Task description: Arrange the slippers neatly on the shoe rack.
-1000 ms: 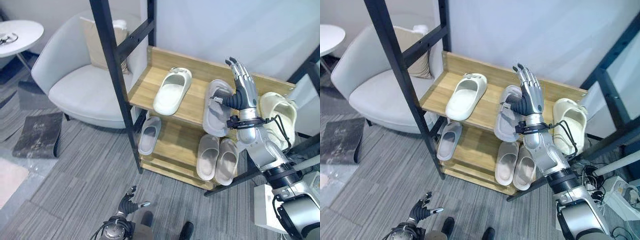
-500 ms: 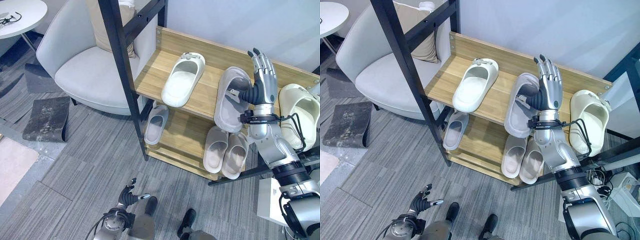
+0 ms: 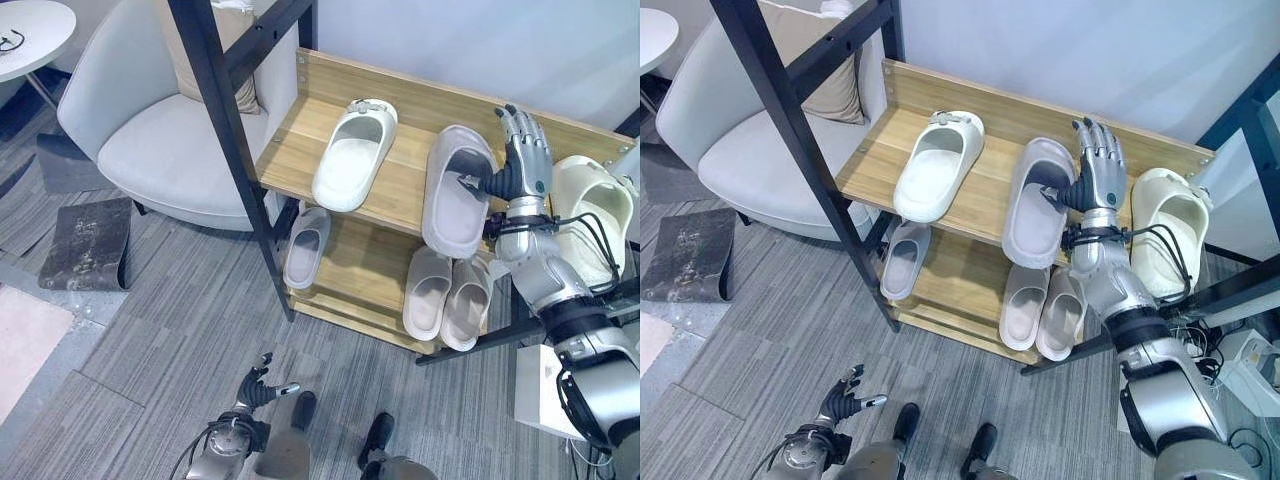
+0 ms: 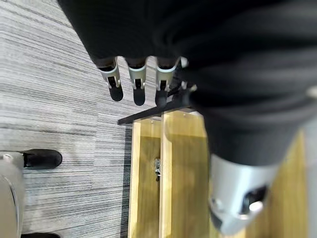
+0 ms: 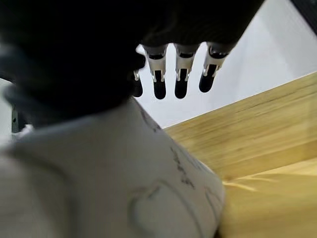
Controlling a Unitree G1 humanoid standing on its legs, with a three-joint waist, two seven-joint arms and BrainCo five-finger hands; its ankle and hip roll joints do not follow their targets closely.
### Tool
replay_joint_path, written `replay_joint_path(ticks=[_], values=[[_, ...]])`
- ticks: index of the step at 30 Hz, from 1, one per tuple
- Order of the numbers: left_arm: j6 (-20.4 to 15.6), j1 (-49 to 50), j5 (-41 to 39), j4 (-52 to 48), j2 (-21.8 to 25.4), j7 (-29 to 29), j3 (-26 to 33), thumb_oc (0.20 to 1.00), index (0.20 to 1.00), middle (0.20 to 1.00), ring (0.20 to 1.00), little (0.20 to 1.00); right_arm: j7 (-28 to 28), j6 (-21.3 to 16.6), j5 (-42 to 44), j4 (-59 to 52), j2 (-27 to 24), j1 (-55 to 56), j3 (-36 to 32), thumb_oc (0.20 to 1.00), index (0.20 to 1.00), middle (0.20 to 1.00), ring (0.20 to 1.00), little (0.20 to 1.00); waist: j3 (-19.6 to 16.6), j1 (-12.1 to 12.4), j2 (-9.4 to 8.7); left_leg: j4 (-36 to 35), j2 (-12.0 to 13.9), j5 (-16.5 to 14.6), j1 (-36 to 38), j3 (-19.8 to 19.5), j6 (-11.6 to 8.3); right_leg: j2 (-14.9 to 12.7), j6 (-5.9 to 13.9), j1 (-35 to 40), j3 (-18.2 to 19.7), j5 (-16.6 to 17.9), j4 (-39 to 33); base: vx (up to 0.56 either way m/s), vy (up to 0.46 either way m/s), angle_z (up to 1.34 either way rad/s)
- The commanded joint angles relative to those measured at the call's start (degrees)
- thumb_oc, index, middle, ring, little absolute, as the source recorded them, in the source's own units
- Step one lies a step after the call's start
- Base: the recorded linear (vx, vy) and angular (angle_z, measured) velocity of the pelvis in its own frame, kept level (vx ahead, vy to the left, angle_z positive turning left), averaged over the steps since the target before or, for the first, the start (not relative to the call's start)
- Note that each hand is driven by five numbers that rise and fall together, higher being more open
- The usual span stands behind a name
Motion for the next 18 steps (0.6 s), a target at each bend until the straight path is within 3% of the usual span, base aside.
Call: replay_joint_path(ticks=[1,2,8,18], values=[[-2.93,-3.8,-2.04,0.62,-0.12,0.7,-1.95,1.0,1.0,1.0,1.0,1.0,2.17,1.09,2.61,2.62,-2.5,-2.79,5.05,0.269,0.269,0.269,0.269,0.269,1.71,2.62,0.28,2.5,-2.37,-5.04,0.67,-1.29,0.66,-0.32,2.77,5.03,-0.8,-7.29,2.31,0.0,0.0,0.0],[-2.93,-3.83,-2.04,0.63,-0.14,0.7,-1.92,1.0,1.0,1.0,1.0,1.0,2.15,1.07,2.64,2.69,-2.49,-2.88,5.11,0.2,0.2,0.2,0.2,0.2,1.71,2.55,0.3,2.52,-2.37,-5.04,0.62,-1.33,0.66,-0.32,2.77,5.0,-0.83,-7.3,2.32,0.0,0.009,0.1],[-3.29,-4.26,-2.63,1.02,-0.36,1.17,-2.0,1.0,1.0,1.0,1.0,1.0,2.59,0.51,2.97,2.88,-1.46,-4.35,6.66,0.2,0.2,0.2,0.2,0.2,1.5,2.72,0.27,2.43,-2.5,-4.9,0.54,-2.03,0.44,-0.28,2.78,5.18,-1.35,-7.33,2.2,0.01,0.004,0.11],[-2.52,-2.72,-1.29,2.25,-1.24,0.88,-1.5,1.0,1.0,1.0,1.0,1.0,1.0,0.88,1.65,-3.02,-1.84,1.44,2.13,0.2,0.2,0.2,0.2,0.2,-0.06,1.46,0.28,1.52,-1.96,-5.17,2.67,-1.07,0.48,-0.2,2.76,6.69,-0.78,-7.46,1.95,0.0,0.0,0.0]])
